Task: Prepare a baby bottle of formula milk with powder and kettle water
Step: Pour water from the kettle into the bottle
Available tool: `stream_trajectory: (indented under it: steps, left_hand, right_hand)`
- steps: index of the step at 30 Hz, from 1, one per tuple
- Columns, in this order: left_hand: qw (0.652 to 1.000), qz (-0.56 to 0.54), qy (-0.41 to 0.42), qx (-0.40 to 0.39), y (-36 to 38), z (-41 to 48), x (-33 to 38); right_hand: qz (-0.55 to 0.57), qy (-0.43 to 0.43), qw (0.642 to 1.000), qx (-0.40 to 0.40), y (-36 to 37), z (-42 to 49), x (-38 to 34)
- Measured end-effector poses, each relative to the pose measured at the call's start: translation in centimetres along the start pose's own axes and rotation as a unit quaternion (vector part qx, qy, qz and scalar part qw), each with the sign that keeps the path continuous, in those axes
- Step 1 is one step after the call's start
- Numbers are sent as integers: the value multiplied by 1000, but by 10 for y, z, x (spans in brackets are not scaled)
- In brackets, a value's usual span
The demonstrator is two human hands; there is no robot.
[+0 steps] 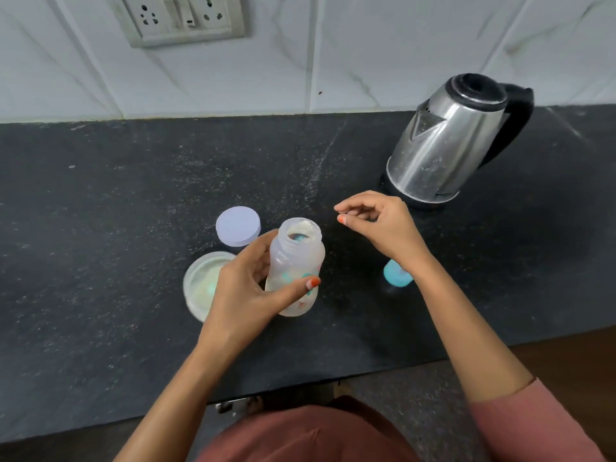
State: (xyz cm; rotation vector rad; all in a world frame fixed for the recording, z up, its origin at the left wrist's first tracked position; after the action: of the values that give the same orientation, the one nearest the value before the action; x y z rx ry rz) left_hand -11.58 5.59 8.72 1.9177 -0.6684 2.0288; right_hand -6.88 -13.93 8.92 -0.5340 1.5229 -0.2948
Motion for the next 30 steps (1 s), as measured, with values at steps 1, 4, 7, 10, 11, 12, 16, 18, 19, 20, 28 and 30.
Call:
stream_trajectory:
  steps: [1, 4, 7, 10, 11, 12, 16, 18, 19, 20, 28, 30]
  left_hand:
    - [1000, -3, 0, 8, 6, 10, -1]
    - [1000, 4, -2, 25, 27, 40, -2]
    - [999, 5, 2, 44, 47, 70, -4]
    - [998, 2, 6, 69, 66, 93, -4]
    - [997, 2, 4, 77, 72, 100, -3]
    - [997, 1, 2, 83, 77, 106, -2]
    - [993, -3, -5, 117, 93, 128, 1]
    - [991, -5, -5, 130, 100, 138, 4]
    - [991, -3, -5, 132, 102, 143, 5]
    - [991, 1, -3, 130, 105, 148, 7]
    - [993, 18, -4, 115, 106, 180, 16]
    - [993, 18, -9, 114, 102, 186, 14]
  right_hand:
    - [8, 0, 1000, 6, -13, -1, 6]
    - [31, 4, 999, 26, -54, -3, 23]
    - [50, 0, 996, 70, -102, -5, 42]
    - [47, -6, 992, 117, -143, -4, 62]
    - [49, -5, 990, 129, -154, -3, 68]
    - [54, -5, 988, 141, -164, -2, 74]
    - [91, -22, 973, 209, -205, 1, 96]
    - [92, -34, 959, 265, -229, 3, 104]
    - [93, -38, 950, 295, -241, 3, 109]
    - [93, -43, 940, 324, -251, 3, 112]
    - [119, -36, 950, 286, -297, 33, 142]
    - [141, -36, 959, 243, -301, 44, 151]
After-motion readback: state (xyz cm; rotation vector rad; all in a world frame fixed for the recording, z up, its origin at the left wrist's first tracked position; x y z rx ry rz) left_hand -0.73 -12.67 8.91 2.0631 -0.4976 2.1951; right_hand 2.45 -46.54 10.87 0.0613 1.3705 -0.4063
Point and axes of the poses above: each hand's wrist, its own z-axis towards the middle knuckle, its own y-axis out of the palm, x = y × z, the point moved 6 cm from there along z, towards the middle knuckle, and after that the axes turned 14 degrees about -x, right-handed, at the moved point
